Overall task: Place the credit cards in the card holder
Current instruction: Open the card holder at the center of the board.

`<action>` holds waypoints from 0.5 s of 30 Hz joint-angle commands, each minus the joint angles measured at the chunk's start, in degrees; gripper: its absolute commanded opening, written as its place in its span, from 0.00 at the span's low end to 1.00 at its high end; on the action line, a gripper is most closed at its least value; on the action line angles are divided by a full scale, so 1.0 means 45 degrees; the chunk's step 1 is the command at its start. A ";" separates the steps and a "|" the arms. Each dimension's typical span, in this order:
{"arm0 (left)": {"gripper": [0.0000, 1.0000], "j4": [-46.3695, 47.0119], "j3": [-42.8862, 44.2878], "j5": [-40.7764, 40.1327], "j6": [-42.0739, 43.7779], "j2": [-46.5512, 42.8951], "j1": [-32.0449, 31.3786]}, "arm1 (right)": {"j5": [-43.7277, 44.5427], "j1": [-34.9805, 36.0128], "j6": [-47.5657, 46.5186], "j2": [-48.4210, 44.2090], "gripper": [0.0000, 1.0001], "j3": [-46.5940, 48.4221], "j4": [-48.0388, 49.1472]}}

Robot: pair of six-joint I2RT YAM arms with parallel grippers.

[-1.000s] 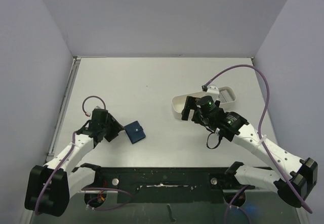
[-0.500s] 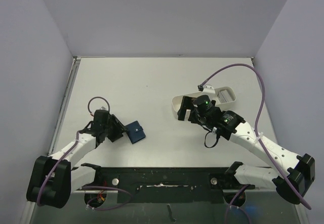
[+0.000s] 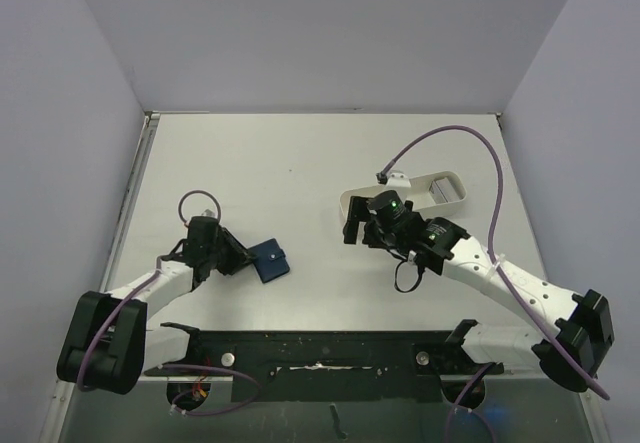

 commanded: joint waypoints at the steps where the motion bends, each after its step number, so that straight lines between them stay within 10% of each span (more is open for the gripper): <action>1: 0.12 0.0576 -0.0208 0.0332 0.0308 0.0230 0.0025 | 0.0018 0.0502 -0.0041 0.0330 0.87 0.0611 0.0833; 9: 0.00 0.0399 -0.0106 0.1470 0.0612 -0.0819 -0.0071 | 0.0143 0.1690 0.0071 0.1668 0.74 0.1072 0.1276; 15: 0.00 0.0855 -0.0606 0.2620 0.0052 -0.2028 -0.0335 | 0.0294 0.2551 0.0128 0.3002 0.46 0.1634 0.1697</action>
